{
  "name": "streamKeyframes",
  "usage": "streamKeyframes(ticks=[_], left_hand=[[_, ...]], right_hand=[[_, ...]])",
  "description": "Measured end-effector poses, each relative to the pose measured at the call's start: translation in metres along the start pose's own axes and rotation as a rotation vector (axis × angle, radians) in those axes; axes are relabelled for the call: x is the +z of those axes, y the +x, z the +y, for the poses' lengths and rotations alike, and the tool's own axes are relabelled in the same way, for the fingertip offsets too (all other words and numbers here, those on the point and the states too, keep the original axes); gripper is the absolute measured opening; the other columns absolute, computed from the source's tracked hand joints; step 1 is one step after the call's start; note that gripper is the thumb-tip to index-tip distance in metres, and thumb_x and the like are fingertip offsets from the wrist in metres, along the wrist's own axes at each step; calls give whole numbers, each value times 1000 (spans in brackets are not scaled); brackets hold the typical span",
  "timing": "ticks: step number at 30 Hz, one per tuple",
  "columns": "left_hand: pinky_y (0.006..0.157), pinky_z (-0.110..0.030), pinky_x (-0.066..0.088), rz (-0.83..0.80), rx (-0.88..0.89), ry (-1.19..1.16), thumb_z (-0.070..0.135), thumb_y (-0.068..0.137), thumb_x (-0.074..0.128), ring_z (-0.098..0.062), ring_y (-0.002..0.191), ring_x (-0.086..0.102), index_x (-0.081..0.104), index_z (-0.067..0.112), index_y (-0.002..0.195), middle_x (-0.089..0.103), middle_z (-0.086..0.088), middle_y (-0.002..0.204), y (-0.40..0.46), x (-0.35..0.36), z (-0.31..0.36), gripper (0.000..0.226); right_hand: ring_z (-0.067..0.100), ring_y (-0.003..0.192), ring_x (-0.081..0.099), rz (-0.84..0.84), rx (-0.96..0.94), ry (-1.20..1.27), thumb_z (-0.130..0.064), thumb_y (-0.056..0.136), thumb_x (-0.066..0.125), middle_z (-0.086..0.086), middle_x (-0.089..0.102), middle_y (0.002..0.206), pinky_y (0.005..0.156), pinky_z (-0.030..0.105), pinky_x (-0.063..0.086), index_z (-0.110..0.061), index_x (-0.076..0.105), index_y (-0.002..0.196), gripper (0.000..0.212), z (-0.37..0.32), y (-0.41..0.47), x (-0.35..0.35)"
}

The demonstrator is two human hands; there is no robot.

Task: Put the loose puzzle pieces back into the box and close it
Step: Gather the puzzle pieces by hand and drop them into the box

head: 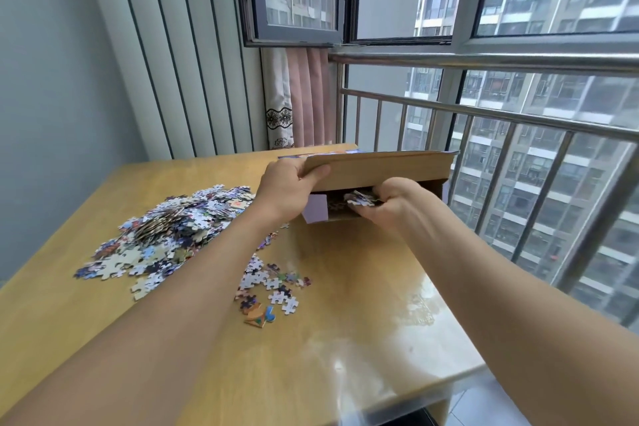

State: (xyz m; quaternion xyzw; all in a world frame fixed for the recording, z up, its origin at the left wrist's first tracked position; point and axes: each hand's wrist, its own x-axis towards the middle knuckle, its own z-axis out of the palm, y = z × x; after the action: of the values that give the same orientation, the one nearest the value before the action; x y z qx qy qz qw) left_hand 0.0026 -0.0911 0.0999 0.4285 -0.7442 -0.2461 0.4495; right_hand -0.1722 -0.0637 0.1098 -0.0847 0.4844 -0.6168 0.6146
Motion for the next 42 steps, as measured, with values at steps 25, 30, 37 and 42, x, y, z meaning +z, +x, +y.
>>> streamKeyframes(ticks=[25,30,37,42], left_hand=[[95,-23,49,80,-19,-231,32,98,63,-8,104,67,75,23,112,74,12,103,19,-26,17,20],[87,-28,49,135,53,-189,40,101,56,-10,105,62,61,27,119,69,8,113,32,-37,31,23],[94,-37,53,118,67,-128,41,103,50,-15,114,61,58,28,130,64,8,122,37,-49,30,31],[73,-13,43,137,40,-94,39,104,49,-11,101,58,60,24,123,62,10,111,30,-47,32,27]], right_hand=[[23,108,61,-115,-1181,-1822,-25,80,80,-1,64,123,87,39,55,-18,70,123,44,-14,-10,-31],[27,81,72,57,-1783,-1553,-15,93,68,2,76,92,70,38,56,-14,78,95,11,-42,-6,-11],[31,81,72,-72,-1860,-1613,-8,88,74,10,75,95,71,44,60,-8,78,106,19,-63,-16,7],[28,79,72,-115,-1798,-1610,-8,85,75,6,77,87,72,44,58,-11,80,91,9,-59,-17,4]])
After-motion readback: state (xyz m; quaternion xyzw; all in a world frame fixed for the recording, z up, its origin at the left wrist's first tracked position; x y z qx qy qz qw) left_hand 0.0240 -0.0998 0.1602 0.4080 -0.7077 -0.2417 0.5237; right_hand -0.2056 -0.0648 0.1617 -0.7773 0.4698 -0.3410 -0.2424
